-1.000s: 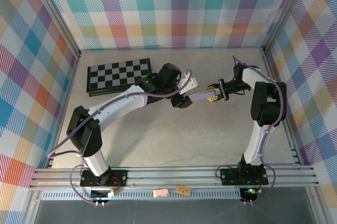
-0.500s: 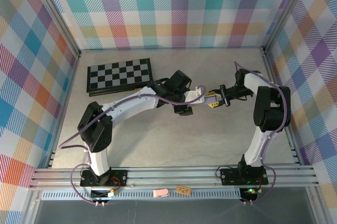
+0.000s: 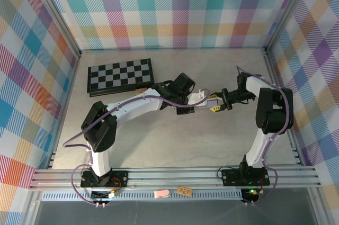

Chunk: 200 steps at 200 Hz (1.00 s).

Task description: Fold the paper box

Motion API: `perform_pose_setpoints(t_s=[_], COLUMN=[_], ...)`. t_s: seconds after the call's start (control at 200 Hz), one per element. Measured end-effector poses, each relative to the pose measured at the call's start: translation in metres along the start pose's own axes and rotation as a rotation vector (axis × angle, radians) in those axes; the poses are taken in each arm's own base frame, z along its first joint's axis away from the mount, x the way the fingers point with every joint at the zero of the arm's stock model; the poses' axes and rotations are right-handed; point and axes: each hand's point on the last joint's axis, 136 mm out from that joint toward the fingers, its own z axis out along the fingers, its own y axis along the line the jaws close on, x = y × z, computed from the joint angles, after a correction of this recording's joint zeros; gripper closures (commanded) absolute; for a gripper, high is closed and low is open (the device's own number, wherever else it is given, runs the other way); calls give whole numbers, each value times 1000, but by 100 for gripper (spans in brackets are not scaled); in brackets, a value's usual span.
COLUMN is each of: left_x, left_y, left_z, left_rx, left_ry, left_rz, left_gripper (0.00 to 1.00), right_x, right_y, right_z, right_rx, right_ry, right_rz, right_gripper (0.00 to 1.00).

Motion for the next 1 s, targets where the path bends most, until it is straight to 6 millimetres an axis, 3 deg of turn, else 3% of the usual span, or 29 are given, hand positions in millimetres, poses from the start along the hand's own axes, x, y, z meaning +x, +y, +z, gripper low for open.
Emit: perform_pose_setpoints(t_s=[0.22, 0.44, 0.6, 0.69, 0.91, 1.0], left_x=[2, -6, 17, 26, 34, 39], left_y=[-8, 4, -3, -9, -13, -14], left_z=[0, -11, -16, -17, -25, -27], left_rx=[39, 48, 115, 151, 191, 197], left_ry=[2, -37, 26, 51, 57, 58], left_rz=[-27, -79, -145, -173, -222, -239], left_gripper=[81, 80, 80, 79, 76, 74], right_x=[4, 25, 52, 60, 53, 60], right_y=[4, 27, 35, 30, 22, 22], right_z=[-4, -31, -54, -59, -71, -80], right_rx=[11, 30, 27, 43, 130, 149], right_ry=[-11, -116, -191, -210, -357, -457], right_rz=[-15, -167, -302, -333, -455, -567], right_gripper=[34, 22, 13, 14, 37, 40])
